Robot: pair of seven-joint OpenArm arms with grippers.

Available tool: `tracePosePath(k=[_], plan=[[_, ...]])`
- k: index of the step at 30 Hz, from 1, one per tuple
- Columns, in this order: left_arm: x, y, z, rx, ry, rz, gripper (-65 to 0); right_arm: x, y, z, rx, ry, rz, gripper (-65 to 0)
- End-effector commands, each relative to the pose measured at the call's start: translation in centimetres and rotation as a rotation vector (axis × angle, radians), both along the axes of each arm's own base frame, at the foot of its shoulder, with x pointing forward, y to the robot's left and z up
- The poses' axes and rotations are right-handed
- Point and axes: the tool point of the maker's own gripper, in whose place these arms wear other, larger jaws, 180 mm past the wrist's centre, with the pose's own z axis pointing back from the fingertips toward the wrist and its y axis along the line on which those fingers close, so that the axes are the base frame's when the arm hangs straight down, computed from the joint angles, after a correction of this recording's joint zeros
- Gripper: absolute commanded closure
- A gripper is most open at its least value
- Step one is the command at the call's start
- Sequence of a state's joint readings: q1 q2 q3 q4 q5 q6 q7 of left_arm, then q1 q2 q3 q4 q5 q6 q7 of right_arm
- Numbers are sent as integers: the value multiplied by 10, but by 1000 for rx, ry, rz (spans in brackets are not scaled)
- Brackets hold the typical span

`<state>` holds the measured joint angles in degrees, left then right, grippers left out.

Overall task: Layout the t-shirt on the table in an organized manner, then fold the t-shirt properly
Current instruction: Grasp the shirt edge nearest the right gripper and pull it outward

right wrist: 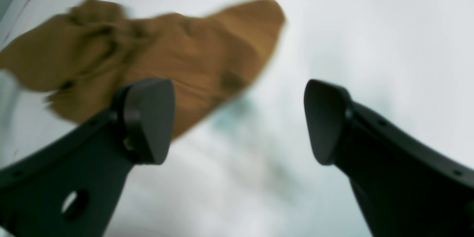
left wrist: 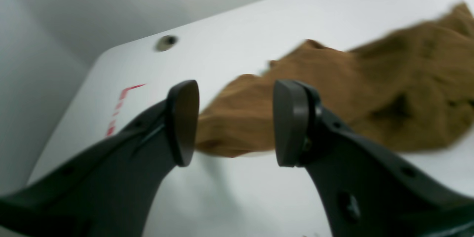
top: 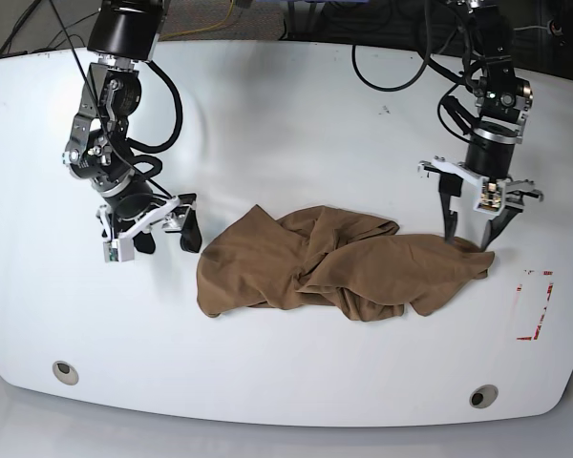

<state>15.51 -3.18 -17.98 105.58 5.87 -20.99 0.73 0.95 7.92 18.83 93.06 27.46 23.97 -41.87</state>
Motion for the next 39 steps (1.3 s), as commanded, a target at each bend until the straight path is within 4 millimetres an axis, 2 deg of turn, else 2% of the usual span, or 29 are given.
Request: tracePosePath(k=[1,7,13,24,39], plan=[[4,11,25,-44,-89,25,-295,2,-8,-2,30,-11,-28,-510],[6,40,26,-122,-51,105,-295,-7,-6,-29,72,63,-49,-510],[5,68,32,-192,-45,182,-295,-7,11,-32,122,68,-50,-510],[3,79,41,-220,-61,169,-295,4,39,-53,226,124,-52,-510],[-3,91,42,-185,-49,183,-295,26,71,-64,330,167,-37,-510]])
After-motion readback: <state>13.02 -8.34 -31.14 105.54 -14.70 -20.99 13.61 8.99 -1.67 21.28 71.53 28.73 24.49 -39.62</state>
